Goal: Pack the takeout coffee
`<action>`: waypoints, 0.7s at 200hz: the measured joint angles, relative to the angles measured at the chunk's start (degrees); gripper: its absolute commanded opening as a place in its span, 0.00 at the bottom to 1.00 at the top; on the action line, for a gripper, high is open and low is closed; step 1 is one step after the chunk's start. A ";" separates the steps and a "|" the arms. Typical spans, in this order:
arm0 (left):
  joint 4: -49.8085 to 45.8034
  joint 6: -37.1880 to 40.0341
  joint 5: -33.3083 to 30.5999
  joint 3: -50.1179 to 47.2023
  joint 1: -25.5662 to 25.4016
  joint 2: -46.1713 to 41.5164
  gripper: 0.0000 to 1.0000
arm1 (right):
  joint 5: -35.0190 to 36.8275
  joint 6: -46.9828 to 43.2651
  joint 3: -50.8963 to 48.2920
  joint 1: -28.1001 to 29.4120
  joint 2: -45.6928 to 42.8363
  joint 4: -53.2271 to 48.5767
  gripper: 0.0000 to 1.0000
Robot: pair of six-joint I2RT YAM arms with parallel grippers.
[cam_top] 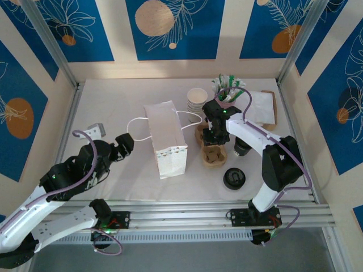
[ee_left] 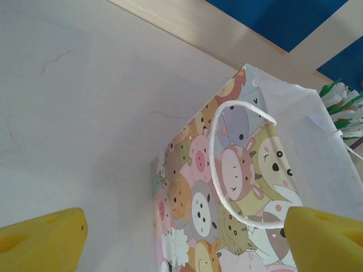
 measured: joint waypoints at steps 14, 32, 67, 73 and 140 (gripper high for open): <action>-0.02 -0.02 0.02 -0.07 0.00 0.00 0.89 | 0.00 0.00 0.02 0.11 -0.02 0.00 0.37; -0.02 -0.02 0.00 -0.09 0.00 0.00 0.89 | -0.02 0.02 0.04 0.15 -0.15 -0.09 0.37; -0.02 0.02 -0.07 -0.09 0.00 0.00 0.89 | -0.04 0.26 0.20 0.15 -1.33 -0.55 0.37; -0.02 0.02 -0.09 -0.09 0.00 0.00 0.89 | -0.04 0.42 0.33 0.15 -1.66 -0.72 0.37; -0.59 3.50 -3.58 0.57 0.00 -0.42 0.88 | -0.11 1.53 2.38 0.15 -4.09 -2.60 0.37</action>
